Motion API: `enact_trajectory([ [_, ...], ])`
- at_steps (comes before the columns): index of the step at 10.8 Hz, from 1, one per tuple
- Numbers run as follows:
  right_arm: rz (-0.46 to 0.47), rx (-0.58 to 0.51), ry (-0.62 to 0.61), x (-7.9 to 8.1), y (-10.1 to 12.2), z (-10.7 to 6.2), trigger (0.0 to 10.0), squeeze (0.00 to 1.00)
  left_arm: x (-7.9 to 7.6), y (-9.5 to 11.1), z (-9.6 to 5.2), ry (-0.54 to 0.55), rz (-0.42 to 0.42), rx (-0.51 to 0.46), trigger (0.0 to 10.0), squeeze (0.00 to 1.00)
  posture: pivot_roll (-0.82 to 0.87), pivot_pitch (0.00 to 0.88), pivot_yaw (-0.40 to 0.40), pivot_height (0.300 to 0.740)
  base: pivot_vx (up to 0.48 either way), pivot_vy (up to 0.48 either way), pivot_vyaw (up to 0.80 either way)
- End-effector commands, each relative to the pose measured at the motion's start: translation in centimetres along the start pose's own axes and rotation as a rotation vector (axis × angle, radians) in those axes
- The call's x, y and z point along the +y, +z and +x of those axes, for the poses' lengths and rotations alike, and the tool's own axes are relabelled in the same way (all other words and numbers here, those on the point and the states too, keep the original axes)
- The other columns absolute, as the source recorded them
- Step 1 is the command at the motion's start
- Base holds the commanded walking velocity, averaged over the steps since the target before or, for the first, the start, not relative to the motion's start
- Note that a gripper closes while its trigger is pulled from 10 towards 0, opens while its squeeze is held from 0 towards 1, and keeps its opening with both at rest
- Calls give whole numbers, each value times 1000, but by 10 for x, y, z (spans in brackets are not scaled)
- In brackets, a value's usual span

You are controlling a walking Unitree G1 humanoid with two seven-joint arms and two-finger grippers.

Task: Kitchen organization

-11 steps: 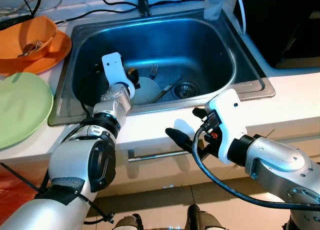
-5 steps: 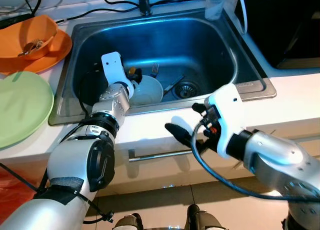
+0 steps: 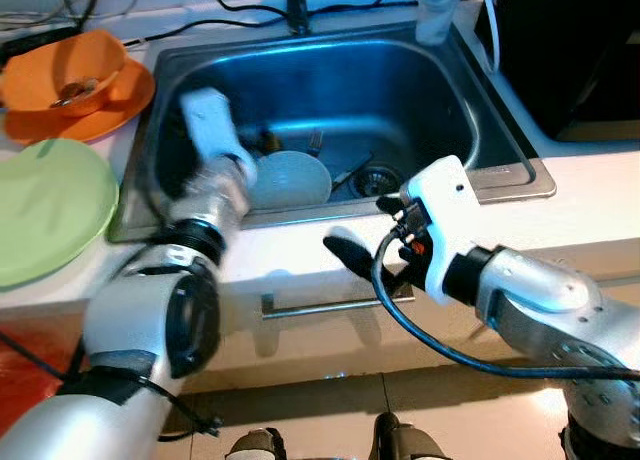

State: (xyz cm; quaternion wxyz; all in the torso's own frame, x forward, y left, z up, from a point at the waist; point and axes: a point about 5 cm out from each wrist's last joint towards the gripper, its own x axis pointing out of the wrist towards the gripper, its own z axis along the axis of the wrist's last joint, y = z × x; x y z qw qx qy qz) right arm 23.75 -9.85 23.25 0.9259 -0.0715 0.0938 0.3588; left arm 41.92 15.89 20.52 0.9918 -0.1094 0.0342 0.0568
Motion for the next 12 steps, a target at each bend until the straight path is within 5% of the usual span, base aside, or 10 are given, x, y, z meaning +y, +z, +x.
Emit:
enact_trajectory([
  [1, -9, -12, 25, 2, 1, 3, 10000, 0, 10, 13, 1, 46, 28, -70, 10000, 1000, -89, 90, 68, 740, 0, 0, 0],
  [3, -12, -42, 29, 0, 3, 7, 10000, 0, 15, 24, 0, 35, 57, -144, 10000, 1000, -65, 79, 56, 740, 0, 0, 0],
  [4, -11, -119, 18, -3, 9, 9, 10000, 0, 18, 30, 0, 46, 52, -176, 10000, 0, -56, 79, 54, 740, 0, 0, 0],
  [8, 2, -193, 20, -3, 9, 14, 10000, 0, 36, 64, -14, 117, 89, -379, 10000, 0, -14, 81, 58, 740, 0, 0, 0],
  [12, 62, -253, 169, 11, 12, 18, 10000, 0, 73, 52, -50, 269, 162, -408, 10000, 0, 39, 87, 37, 740, 0, 0, 0],
])
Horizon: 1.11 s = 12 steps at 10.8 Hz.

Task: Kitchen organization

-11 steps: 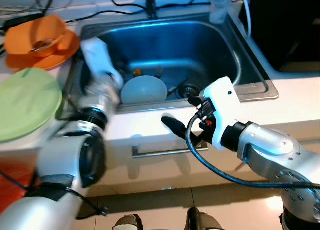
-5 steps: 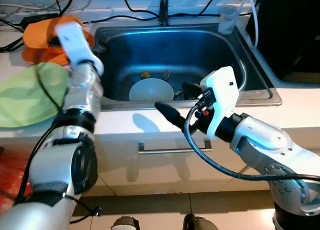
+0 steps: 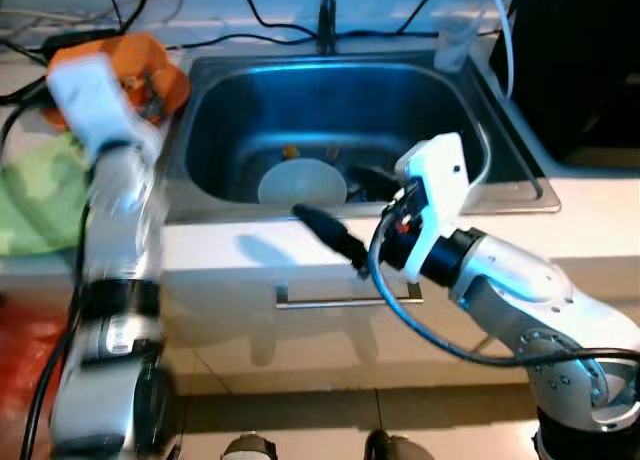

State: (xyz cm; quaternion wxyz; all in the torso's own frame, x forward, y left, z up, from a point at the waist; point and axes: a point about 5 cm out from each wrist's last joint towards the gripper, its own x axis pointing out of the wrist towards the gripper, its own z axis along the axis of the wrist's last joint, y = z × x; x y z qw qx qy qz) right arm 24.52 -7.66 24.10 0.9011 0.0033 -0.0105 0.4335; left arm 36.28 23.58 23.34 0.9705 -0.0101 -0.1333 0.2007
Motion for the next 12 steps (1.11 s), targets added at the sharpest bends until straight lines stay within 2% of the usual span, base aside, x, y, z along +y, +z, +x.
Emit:
enact_trajectory([
  [1, 16, -1, 41, 3, -3, 1, 10000, 0, 8, 3, -5, 40, 26, -2, 10000, 0, 53, 87, 28, 740, 0, 0, 0],
  [4, 23, -1, 60, 1, -5, 5, 10000, 0, 27, -1, -30, 83, 85, 38, 10000, 0, 92, 89, 7, 740, 0, 0, 0],
  [6, 23, -3, 79, 1, -7, 9, 10000, 0, 33, 1, -39, 98, 96, 47, 10000, 0, 117, 86, -5, 740, 0, 0, 0],
  [8, 27, -4, 103, 1, -8, 13, 10000, 0, 49, -1, -51, 146, 122, 90, 10000, 0, 138, 84, -13, 740, 0, 0, 0],
  [11, 131, -25, 172, 3, -14, 20, 10000, 0, 59, -12, -59, 184, 140, 150, 10000, 0, 160, 80, -16, 740, 0, 0, 0],
  [12, 136, -20, 187, 3, -18, 24, 10000, 0, 60, -14, -60, 186, 146, 163, 10000, 0, 162, 79, -14, 740, 0, 0, 0],
])
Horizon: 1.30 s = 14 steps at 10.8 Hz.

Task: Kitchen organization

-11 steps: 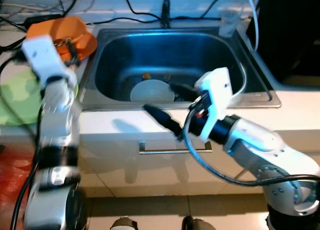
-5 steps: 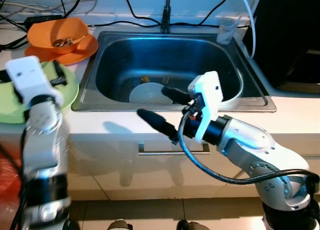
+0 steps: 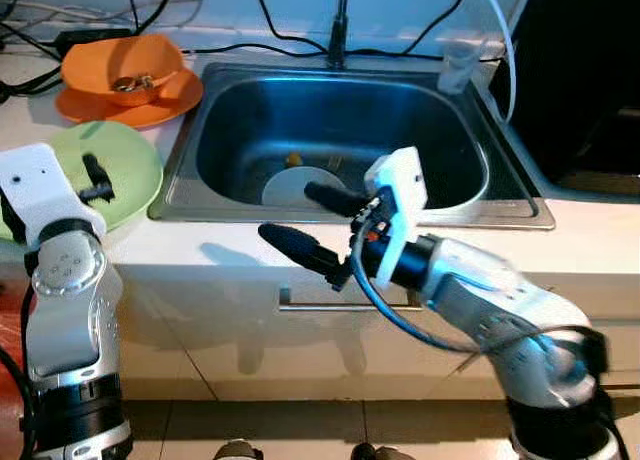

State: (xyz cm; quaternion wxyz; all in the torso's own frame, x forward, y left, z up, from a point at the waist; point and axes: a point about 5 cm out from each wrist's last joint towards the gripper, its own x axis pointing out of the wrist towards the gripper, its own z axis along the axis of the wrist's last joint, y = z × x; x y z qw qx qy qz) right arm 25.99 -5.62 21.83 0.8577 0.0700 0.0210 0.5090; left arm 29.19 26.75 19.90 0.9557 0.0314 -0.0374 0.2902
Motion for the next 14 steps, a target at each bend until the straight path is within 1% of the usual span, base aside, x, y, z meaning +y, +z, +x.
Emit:
enact_trajectory([
  [1, -18, -10, 32, 2, 2, 6, 10000, 0, 2, 0, -2, 16, 11, 6, 10000, 0, 166, 79, -14, 740, 0, 0, 0],
  [2, -19, -23, 42, 2, 1, 13, 10000, 0, 2, -3, -2, 18, 13, 21, 10000, 0, 171, 82, -10, 740, 0, 0, 0],
  [4, -18, -47, 44, 2, 2, 16, 10000, 0, 1, -5, -1, 18, 2, 47, 10000, 0, 171, 83, -3, 740, 0, 0, 0],
  [5, -16, -64, 39, 2, 2, 16, 10000, 0, 3, -4, 0, 20, 4, 48, 10000, 0, 171, 83, -3, 740, 0, 0, 0],
  [7, -22, -76, 31, 1, 2, 16, 10000, 0, 4, -4, 0, 23, 7, 48, 10000, 0, 169, 85, 1, 740, 0, 0, 800],
  [10, -29, -83, -12, -5, 4, 14, 10000, 0, 6, -3, 3, 37, -6, 60, 10000, 0, 163, 86, 4, 740, 0, 0, 0],
  [11, -31, -85, -24, -7, 4, 13, 10000, 0, 6, -4, 4, 40, -25, 76, 10000, 0, 163, 86, 4, 740, 0, 0, 0],
  [13, -39, -95, -46, -8, 7, 11, 10000, 0, 5, -6, 12, 53, -156, 149, 10000, 0, 151, 89, 8, 740, 0, 0, 0],
  [14, -42, -94, -53, -9, 8, 10, 10000, 0, 4, -9, 12, 63, -209, 177, 10000, 0, 146, 91, 9, 740, 0, 0, 0],
])
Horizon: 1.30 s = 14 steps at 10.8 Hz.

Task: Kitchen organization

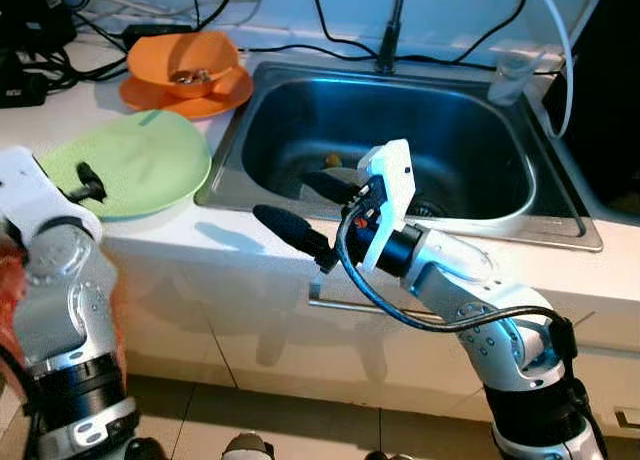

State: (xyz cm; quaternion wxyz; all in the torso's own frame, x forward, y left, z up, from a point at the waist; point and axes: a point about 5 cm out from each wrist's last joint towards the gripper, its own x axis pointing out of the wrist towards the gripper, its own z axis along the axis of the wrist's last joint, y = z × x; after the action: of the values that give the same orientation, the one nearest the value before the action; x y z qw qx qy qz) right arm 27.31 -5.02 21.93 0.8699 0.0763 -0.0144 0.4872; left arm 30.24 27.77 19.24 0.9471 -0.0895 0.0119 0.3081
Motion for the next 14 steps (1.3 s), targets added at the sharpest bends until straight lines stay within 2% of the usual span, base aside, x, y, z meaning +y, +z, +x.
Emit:
enact_trajectory([
  [1, -19, -22, -14, -1, 6, -3, 10000, 0, -2, 3, 5, 17, -34, 25, 10000, 0, 146, 92, 9, 740, 0, 0, 0],
  [4, -18, -22, -17, -2, 6, -4, 10000, 0, -10, 6, 2, 40, -89, 56, 10000, 0, 144, 94, 10, 740, 0, 0, 0],
  [8, -16, -12, -26, -4, 5, -5, 10000, 0, -18, 5, -9, 64, -292, 154, 10000, 0, 143, 96, 3, 740, 0, 0, 0],
  [9, -15, -12, -26, -5, 5, -5, 10000, 0, -17, 4, -9, 65, -321, 165, 10000, 0, 147, 95, 2, 740, 0, 0, 0],
  [11, -16, -14, -20, -4, 5, -4, 10000, 0, -17, -6, -3, 42, -436, 213, 10000, 0, 149, 90, 2, 740, 0, 0, 0],
  [14, -5, 5, 48, 1, 5, -7, 10000, 0, -25, -14, -2, -6, -486, 264, 10000, 0, 140, 81, -5, 740, 0, 0, 0],
])
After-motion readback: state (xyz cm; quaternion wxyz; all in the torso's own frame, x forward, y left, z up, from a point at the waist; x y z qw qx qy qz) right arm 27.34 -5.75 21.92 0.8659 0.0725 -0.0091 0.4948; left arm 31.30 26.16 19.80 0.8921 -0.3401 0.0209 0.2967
